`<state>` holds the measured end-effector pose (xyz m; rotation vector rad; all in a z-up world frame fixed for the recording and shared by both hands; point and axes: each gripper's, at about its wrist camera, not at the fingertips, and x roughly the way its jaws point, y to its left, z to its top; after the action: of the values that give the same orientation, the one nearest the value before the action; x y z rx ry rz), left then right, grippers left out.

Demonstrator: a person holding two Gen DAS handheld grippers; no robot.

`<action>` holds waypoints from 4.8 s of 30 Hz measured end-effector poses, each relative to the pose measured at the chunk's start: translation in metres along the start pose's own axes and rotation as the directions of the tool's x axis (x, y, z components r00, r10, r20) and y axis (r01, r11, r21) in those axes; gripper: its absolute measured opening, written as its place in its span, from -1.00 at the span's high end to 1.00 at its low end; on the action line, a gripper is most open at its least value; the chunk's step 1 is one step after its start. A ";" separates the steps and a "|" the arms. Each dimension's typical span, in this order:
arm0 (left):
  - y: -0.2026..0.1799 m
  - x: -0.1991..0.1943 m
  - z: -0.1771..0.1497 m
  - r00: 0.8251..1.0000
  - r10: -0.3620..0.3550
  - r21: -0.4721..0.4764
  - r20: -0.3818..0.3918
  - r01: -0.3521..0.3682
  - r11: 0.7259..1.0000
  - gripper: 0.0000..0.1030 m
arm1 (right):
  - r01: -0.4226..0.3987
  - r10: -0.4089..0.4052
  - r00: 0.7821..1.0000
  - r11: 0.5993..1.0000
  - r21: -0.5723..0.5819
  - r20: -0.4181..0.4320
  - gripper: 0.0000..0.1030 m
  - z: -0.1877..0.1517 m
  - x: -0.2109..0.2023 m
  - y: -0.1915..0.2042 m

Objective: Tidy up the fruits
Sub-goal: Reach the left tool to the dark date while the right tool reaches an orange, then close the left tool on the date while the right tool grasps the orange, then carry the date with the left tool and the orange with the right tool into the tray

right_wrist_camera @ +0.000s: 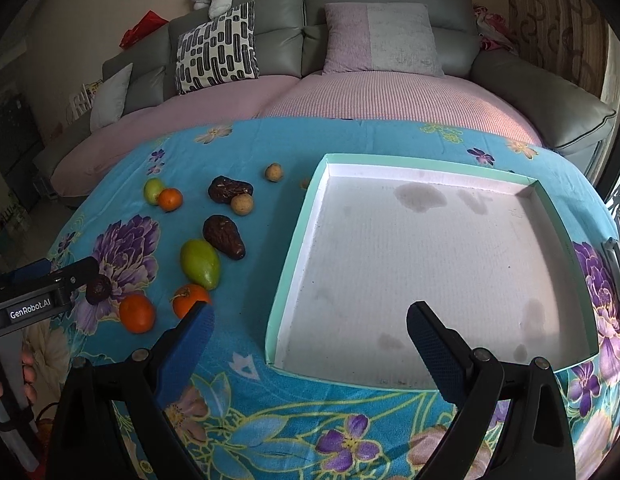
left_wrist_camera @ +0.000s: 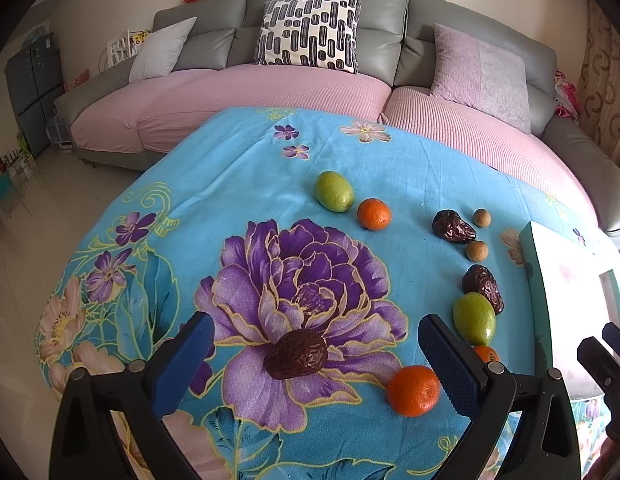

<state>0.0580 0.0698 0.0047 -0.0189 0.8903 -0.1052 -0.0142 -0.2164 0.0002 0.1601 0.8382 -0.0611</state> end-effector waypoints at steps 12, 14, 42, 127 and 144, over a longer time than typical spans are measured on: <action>0.016 0.019 0.001 0.996 -0.053 -0.049 -0.077 0.049 0.998 -1.00 | -0.115 0.121 0.991 0.989 -0.093 0.053 -0.64 0.035 0.012 0.033; 0.018 0.024 -0.001 0.992 -0.072 -0.067 -0.107 0.065 0.996 -0.99 | -0.127 0.132 0.991 0.985 -0.118 0.038 -0.48 0.037 0.016 0.041; 0.029 0.052 -0.016 0.969 -0.075 -0.129 -0.234 0.046 0.991 0.07 | -0.207 0.155 0.968 0.938 -0.278 -0.198 0.34 -0.004 0.070 0.094; -0.143 -0.007 0.014 0.964 -0.223 0.233 -0.147 0.253 0.939 0.07 | 0.268 -0.266 0.963 0.960 0.086 -0.034 0.32 0.044 0.006 -0.084; -0.257 0.007 -0.032 0.916 -0.350 0.490 -0.198 0.402 0.774 0.07 | 0.421 -0.418 0.904 0.831 0.364 -0.093 0.32 0.020 -0.033 -0.210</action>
<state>0.0155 -0.1856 -0.0053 0.3230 0.9208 -0.7342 -0.0460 -0.4271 0.0130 0.3361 0.8530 -0.6434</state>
